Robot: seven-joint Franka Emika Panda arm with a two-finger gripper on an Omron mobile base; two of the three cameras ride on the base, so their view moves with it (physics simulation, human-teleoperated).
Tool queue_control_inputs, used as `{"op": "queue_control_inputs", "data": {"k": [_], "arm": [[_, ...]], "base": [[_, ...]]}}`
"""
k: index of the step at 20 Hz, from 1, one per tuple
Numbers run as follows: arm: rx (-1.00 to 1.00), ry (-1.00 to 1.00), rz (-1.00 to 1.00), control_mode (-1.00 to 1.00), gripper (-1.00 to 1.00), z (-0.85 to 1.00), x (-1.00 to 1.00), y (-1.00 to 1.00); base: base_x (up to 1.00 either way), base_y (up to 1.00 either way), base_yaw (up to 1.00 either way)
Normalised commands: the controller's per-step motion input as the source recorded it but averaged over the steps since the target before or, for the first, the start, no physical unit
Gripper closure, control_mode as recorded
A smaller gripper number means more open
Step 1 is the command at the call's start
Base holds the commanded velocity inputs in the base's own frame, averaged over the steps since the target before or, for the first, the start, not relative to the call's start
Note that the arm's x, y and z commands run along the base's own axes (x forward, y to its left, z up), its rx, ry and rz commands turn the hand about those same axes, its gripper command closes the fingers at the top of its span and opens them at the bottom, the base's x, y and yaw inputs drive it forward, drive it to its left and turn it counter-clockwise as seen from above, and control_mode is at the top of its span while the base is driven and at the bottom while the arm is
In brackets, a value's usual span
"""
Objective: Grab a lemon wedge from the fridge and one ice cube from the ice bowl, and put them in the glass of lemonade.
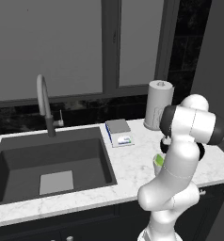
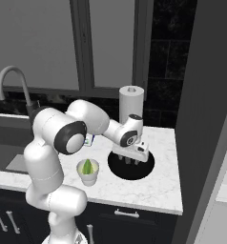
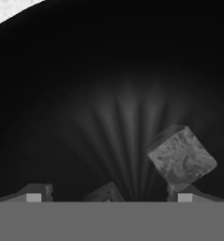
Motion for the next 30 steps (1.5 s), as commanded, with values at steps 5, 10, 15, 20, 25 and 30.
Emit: {"op": "queue_control_inputs", "data": {"k": [5, 10, 15, 20, 25, 30], "arm": [[0.00, -0.01, 0.00, -1.00, -1.00, -0.06, 0.02, -0.01], [0.00, 0.00, 0.00, -1.00, -1.00, -0.03, 0.03, 0.00], [0.00, -0.07, 0.00, -1.00, -1.00, 0.00, 0.00, 0.00], [0.00, -0.01, 0.00, -1.00, -1.00, 0.00, 0.05, 0.00], [0.00, 0.00, 0.00, -1.00, -1.00, 0.00, 0.03, 0.00], [0.00, 0.00, 0.00, -1.00, -1.00, 0.00, 0.01, 0.00]], "base": [[0.00, 0.00, 0.00], [0.00, 0.00, 0.00], [0.00, 0.00, 0.00], [0.00, 0.00, 0.00], [0.00, 0.00, 0.00], [0.00, 0.00, 0.00]]}}
